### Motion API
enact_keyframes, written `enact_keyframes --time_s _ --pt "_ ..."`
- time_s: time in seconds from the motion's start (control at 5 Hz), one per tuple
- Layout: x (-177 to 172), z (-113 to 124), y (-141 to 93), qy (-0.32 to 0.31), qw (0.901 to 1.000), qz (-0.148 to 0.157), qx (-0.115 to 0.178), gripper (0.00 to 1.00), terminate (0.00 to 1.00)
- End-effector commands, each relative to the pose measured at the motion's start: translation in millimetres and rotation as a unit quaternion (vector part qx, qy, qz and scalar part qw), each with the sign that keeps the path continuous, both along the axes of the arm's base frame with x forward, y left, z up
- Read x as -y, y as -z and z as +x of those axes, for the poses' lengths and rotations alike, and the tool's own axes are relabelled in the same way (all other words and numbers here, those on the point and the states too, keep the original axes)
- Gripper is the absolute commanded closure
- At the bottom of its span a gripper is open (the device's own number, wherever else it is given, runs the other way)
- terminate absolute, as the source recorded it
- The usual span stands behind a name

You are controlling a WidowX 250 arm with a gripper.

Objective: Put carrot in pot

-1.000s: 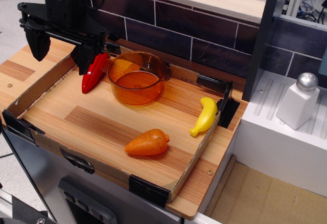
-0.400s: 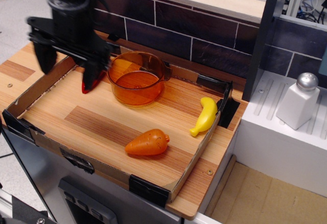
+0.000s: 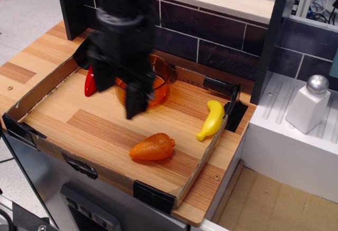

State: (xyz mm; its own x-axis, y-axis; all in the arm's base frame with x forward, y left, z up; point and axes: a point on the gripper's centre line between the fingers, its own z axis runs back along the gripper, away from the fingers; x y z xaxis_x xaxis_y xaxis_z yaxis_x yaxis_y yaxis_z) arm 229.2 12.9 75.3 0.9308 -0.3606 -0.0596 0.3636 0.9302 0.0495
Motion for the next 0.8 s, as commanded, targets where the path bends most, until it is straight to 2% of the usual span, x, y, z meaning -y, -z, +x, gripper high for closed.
enact_keyframes --time_s 0.0,0.4,0.6 --pt "38.3 -11.9 1.7 0.148 0.9887 0.013 0.022 0.0 0.0" --pt "41.5 -6.0 18.2 0.163 0.9848 0.05 0.033 0.0 0.0" --pt "40.7 -6.5 28.3 0.166 0.9846 0.051 0.019 0.0 0.0"
